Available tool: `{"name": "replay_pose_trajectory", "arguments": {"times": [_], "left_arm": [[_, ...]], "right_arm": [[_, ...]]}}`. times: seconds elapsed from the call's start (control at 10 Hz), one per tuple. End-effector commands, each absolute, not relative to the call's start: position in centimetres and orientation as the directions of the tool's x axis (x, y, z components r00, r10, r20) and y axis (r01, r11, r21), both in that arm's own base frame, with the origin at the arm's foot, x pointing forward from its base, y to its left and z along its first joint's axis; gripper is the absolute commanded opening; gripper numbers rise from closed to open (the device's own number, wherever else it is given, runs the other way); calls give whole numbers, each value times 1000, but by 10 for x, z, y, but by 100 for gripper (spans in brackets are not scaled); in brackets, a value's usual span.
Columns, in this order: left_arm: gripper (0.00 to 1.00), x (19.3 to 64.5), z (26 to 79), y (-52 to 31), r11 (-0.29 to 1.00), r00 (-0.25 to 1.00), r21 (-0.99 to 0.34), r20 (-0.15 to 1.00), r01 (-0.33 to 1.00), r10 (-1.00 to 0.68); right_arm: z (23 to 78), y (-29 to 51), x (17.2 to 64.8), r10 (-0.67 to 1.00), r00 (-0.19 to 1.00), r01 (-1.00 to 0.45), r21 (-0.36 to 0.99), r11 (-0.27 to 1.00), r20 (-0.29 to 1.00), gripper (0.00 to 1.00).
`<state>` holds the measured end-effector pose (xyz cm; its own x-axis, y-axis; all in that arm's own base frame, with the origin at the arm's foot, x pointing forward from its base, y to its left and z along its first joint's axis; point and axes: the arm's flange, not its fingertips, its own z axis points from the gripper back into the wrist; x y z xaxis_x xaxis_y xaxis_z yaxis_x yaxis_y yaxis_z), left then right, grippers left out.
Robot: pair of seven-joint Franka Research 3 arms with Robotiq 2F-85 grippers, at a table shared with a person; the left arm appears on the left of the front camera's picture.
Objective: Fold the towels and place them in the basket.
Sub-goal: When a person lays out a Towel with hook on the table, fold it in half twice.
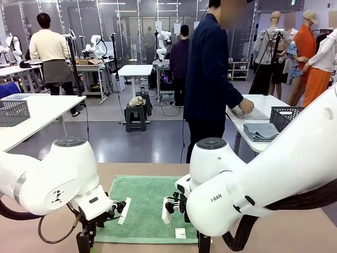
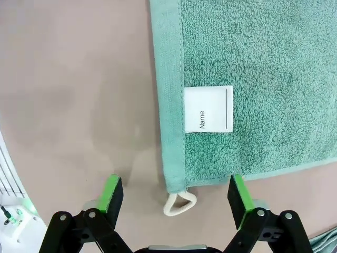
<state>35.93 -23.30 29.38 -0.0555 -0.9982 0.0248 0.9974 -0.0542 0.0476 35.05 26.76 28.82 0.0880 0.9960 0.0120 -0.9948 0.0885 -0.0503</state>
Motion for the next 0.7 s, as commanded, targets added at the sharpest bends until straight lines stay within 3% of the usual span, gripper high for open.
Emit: {"name": "replay_pose_trajectory", "arguments": {"times": [0.0, 0.6], "left_arm": [[100, 364, 291, -231, -65, -69, 69, 62, 996, -996], [100, 372, 291, -229, -55, -59, 61, 61, 997, -996]], "right_arm": [[288, 267, 358, 998, 66, -996, -60, 67, 17, 88], [282, 262, 365, 997, 77, -996, -51, 78, 26, 88]]}}
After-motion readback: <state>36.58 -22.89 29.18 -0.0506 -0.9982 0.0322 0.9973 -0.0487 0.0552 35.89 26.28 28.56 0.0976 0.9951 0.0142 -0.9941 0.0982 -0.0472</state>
